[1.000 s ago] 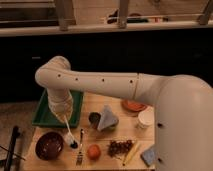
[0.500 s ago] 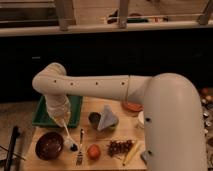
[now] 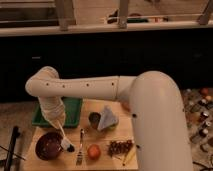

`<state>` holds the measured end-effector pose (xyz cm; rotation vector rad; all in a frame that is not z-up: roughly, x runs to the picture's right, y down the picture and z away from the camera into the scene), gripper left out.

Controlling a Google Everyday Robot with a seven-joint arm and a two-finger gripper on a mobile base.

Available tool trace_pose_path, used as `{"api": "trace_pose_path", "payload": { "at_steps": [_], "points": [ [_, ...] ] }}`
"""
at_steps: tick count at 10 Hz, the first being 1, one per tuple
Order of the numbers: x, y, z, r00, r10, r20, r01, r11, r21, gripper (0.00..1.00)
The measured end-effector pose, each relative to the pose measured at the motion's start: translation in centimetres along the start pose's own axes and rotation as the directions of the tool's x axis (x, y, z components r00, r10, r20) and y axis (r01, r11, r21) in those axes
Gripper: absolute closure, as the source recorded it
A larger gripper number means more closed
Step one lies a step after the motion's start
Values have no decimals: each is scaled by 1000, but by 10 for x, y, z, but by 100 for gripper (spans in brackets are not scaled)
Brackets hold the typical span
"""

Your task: Place brush in purple bowl

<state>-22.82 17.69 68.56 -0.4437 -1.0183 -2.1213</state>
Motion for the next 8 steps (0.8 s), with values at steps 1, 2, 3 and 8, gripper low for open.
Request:
{"api": "trace_pose_path", "payload": {
  "at_steps": [1,2,3,8],
  "points": [
    [3,-3,5,1000,-7,7,7,1000,-4,100],
    [6,-6,9,1000,-13,12,14,1000,-6,100],
    [8,-9,11,1000,-8,23,8,1000,4,100],
    [15,-7,7,993,60,105,-69,994,84,100]
  ]
}}
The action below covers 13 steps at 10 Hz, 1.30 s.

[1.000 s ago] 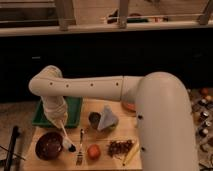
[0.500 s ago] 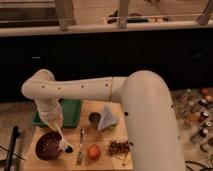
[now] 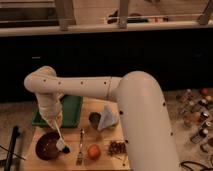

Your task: Place brush in purple bowl

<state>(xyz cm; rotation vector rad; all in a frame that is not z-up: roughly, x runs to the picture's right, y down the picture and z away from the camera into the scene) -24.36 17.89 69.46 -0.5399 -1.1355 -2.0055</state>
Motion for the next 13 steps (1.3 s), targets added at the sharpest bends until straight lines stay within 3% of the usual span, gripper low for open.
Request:
{"api": "trace_pose_path", "payload": {
  "at_steps": [11,13],
  "points": [
    [28,-34,28,997,10,81,-20,993,118,100],
    [32,-36,35,994,4,106,-19,989,145,91]
  ]
}}
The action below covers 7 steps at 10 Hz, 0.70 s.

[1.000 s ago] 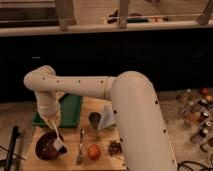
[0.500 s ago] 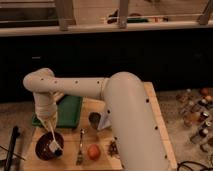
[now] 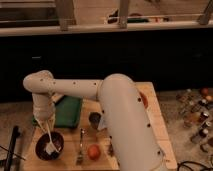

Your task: Place brush in purple bowl

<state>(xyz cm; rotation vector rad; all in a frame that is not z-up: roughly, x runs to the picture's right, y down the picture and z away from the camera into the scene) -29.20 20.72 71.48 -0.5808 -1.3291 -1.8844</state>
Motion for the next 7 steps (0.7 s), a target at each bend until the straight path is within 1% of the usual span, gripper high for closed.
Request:
{"api": "trace_pose_path", "payload": {
  "at_steps": [1,2,3,6,7],
  "points": [
    [2,0,3,1000,0,11,0,1000,14,82],
    [2,-1,5,1000,0,21,-1,1000,27,69],
    [2,-1,6,1000,-1,27,0,999,32,61],
    [1,-3,10,999,0,41,-2,999,45,29],
    [2,-4,11,999,0,44,-2,999,47,23]
  ]
}}
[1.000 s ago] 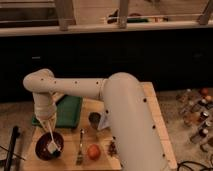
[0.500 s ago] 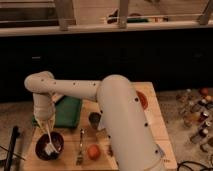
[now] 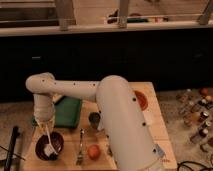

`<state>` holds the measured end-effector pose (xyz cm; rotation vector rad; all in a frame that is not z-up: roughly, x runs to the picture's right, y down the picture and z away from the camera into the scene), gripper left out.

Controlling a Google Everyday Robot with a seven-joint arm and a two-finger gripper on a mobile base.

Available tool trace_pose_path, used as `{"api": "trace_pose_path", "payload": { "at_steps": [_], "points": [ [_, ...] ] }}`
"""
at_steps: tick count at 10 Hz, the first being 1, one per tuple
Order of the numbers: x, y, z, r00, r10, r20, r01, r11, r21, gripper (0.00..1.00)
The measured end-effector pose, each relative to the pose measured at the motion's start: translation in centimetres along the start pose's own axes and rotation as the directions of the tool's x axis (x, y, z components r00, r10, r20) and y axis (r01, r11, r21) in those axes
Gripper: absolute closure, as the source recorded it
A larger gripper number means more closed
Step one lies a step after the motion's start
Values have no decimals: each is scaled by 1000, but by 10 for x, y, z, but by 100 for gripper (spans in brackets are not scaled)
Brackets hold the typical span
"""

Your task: Place brush in purple bowl

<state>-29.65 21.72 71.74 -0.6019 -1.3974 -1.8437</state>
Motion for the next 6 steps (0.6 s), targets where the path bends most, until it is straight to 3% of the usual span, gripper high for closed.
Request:
{"api": "trace_pose_path", "payload": {
  "at_steps": [6],
  "points": [
    [1,-1,3,1000,-1,14,1,1000,6,20]
  ]
}}
